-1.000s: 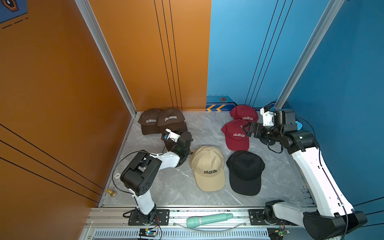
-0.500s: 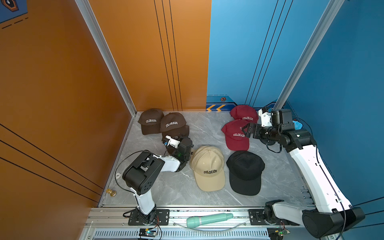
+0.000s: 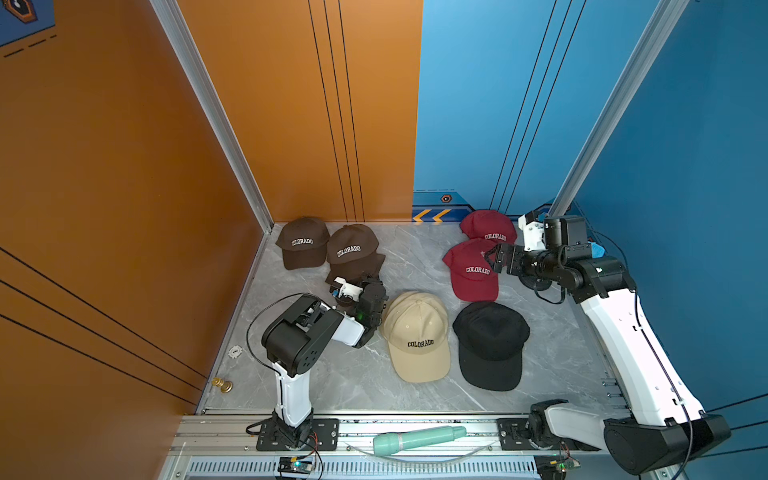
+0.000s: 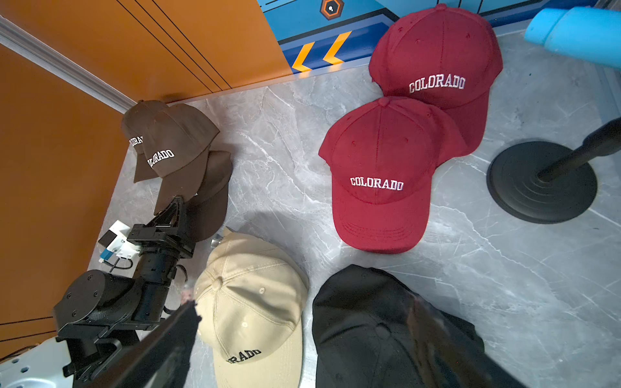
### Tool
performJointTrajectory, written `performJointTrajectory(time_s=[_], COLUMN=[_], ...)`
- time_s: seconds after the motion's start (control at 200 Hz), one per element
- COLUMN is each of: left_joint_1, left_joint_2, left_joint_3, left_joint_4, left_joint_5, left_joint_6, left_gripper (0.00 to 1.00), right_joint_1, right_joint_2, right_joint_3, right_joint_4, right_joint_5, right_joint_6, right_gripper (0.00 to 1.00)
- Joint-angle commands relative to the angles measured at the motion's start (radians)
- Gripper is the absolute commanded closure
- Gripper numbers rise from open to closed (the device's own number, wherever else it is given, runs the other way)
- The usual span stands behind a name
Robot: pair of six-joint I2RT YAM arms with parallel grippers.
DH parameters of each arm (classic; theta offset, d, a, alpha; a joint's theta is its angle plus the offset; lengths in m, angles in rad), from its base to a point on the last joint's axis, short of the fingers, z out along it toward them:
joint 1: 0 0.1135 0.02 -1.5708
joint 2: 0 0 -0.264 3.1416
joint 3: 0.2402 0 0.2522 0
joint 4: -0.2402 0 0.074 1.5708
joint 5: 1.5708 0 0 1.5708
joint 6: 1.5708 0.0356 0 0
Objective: Stack the baseball caps by color
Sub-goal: Place the baseball cap on the baseball cap.
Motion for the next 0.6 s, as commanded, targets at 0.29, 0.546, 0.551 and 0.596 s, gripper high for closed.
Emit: performJointTrajectory(time_s=[0.29,0.546,0.551,0.596], left_joint_1=[0.009,0.002,0.002,-0.001], left_joint_2=[-0.073,-0.249,-0.252,-0.266], left_joint_3=[-0.042,-0.030,-0.031,-0.040], left_joint_4=[0.020,-0.092,-0.093,-0.100], left_joint_5=[0.108,0.107,0.106,0.099], left_joint_6=[0.132,0.237,0.237,0.239], left_gripper=[1.00,1.00,1.00,1.00], right_joint_1=[0.016,0.014,0.015,0.014], right_joint_2=[0.022,0.011,0.011,0.011], right_joint_3=[0.022,-0.011,-0.010,-0.012], right_joint_4=[-0.026,0.000,0.001,0.002], right_joint_5=[0.025,0.021,0.022,0.023], right_joint_6=[-0.016,-0.013,-0.013,-0.013], right_gripper=[0.00,0.00,0.00,0.00])
